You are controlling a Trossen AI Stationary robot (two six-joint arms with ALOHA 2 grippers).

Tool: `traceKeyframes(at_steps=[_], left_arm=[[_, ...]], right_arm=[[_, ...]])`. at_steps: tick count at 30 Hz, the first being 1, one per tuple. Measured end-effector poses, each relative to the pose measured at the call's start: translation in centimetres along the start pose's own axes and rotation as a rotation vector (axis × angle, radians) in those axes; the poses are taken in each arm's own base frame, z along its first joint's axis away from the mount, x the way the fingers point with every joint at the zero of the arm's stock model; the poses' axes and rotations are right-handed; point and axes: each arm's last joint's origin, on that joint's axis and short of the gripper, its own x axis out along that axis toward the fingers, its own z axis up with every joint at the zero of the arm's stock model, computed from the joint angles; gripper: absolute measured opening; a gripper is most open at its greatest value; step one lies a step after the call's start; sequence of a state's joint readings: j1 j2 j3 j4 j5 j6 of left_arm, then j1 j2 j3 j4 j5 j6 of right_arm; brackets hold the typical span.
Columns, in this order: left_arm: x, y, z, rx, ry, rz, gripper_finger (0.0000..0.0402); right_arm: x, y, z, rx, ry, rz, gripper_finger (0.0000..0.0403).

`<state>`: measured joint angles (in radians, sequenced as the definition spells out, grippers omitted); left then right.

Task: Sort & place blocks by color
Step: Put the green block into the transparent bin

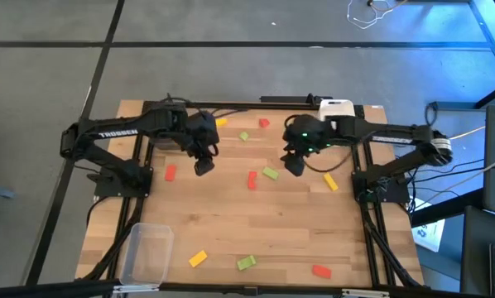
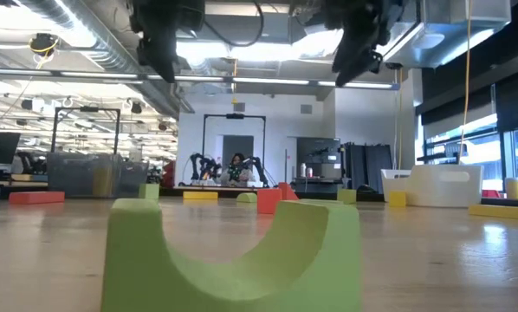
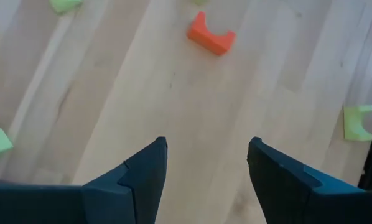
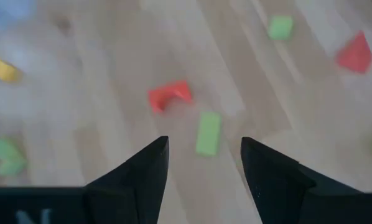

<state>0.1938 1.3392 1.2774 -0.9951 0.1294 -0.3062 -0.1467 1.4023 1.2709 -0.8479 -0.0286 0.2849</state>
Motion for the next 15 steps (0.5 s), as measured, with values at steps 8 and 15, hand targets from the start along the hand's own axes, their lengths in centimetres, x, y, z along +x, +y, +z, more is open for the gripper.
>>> traceKeyframes(at_steps=[8,15], left_arm=[[0.2,-1.7,-0.7,-0.016,0.014,-0.02,0.021],[-1.2,-2.8,-1.5,-0.008,-0.016,-0.059,0.021]], right_arm=[[5.2,0.3,1.2,0.008,0.279,-0.065,0.02],[10.5,0.2,1.0,0.017,0.415,-0.068,0.02]])
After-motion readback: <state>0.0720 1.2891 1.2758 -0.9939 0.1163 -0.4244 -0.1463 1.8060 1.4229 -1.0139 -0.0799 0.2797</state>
